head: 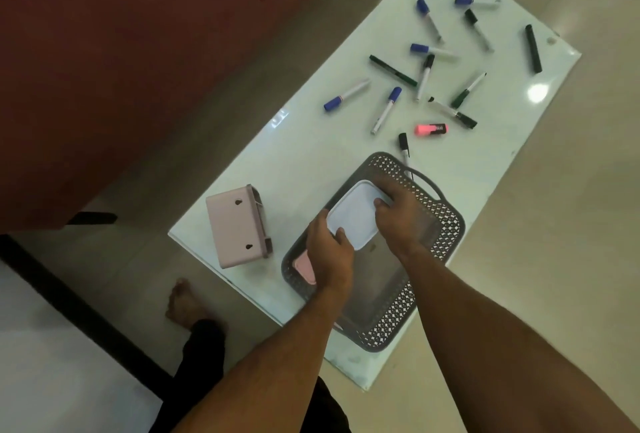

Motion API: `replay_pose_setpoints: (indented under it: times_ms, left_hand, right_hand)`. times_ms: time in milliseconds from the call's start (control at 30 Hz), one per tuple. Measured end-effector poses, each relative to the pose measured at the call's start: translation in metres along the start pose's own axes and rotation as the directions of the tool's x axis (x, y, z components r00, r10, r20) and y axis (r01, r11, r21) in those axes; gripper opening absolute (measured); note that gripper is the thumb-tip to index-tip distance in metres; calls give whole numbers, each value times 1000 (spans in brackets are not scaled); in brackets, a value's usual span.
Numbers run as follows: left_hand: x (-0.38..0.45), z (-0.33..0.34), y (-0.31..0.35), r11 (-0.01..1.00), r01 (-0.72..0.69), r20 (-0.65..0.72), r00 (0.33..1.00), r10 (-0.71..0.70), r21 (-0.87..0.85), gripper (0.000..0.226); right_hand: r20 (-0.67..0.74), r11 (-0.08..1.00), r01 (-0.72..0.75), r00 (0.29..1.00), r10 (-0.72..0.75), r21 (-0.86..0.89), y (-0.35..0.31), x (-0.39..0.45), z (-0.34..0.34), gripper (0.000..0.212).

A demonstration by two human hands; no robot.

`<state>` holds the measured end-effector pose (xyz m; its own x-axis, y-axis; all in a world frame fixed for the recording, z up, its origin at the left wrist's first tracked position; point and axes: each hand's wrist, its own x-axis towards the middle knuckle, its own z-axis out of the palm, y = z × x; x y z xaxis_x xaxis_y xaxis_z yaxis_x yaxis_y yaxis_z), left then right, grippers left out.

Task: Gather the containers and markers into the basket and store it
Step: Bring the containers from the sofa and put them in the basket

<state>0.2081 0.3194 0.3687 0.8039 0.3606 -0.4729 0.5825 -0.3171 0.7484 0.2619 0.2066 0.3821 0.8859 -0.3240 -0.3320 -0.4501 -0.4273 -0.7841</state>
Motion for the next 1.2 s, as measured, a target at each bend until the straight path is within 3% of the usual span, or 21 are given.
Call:
replay_pose_setpoints:
  times_ms: [167,1033,1200]
  left_hand:
    - [1,9,-4,997,-16,-2,1000,16,72,48]
    - [-4,-5,2,997,-21,-3,1000,22,70,47]
    - [-8,-36,30,996,-46,9,999,45,78,38]
  right_hand:
    - [-23,999,-21,999,21,27,18,10,12,50]
    - [-21,995,-94,995,94,36,16,6,17,52]
    - [-81,992,-50,996,41,-114,-18,-5,17,51]
